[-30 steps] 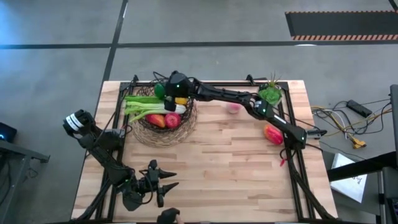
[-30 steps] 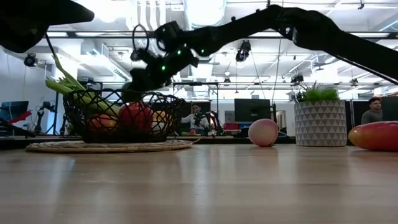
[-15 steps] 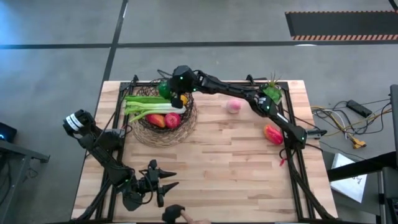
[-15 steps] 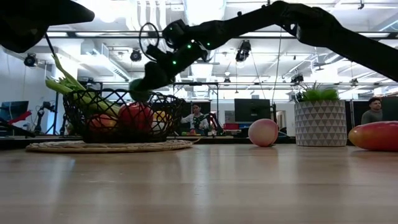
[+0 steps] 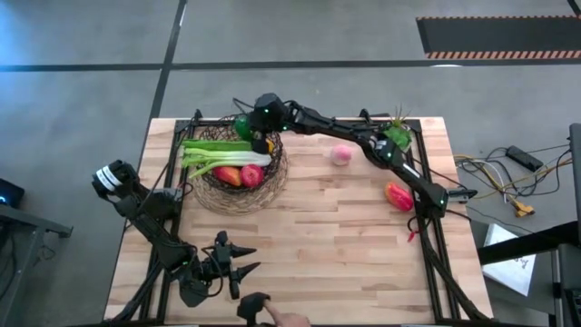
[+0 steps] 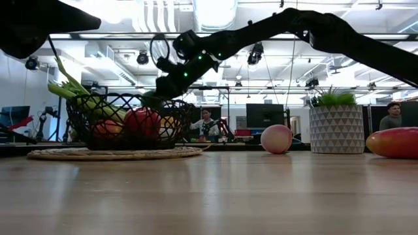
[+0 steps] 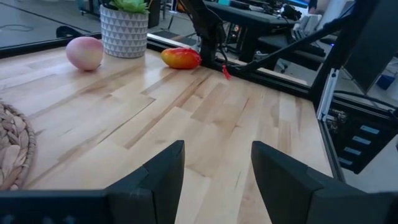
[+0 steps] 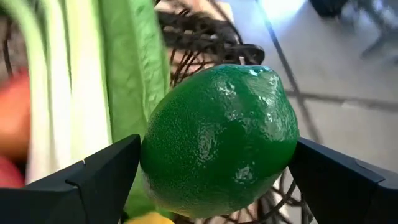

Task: Build produce basket
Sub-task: Put the green lime into the black mesh basket

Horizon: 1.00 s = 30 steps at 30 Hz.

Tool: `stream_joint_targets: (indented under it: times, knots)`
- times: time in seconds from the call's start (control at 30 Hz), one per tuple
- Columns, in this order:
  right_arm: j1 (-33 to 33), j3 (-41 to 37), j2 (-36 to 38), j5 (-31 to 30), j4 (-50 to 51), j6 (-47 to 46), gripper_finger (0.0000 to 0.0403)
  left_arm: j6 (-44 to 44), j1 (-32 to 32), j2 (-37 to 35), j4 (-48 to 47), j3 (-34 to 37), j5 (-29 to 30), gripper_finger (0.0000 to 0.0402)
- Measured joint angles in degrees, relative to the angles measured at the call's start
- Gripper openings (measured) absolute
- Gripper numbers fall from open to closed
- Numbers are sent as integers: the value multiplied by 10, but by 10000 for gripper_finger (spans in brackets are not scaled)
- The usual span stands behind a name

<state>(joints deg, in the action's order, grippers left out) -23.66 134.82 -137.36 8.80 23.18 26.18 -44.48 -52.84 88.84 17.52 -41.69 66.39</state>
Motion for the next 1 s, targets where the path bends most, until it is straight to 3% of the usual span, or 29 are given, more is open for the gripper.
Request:
stream_joint_targets:
  times: [0.53, 0.73, 0.8, 0.93, 1.0]
  knots:
    - [8, -1, -6, -31, 4, 3, 380, -1, 11, 0, 0, 1, 0, 171]
    - [17, -1, -6, -83, 11, 29, 381, -1, 14, 0, 0, 1, 1, 171]
    - [20, 0, -6, -90, 26, 40, 382, -1, 17, -1, 0, 1, 27, 171]
    - [22, 1, -4, -60, 49, 75, 382, 21, 23, -30, -1, -2, 176, 171]
    - [22, 1, 0, -26, 58, 83, 382, 62, 30, -72, -1, 0, 217, 171]
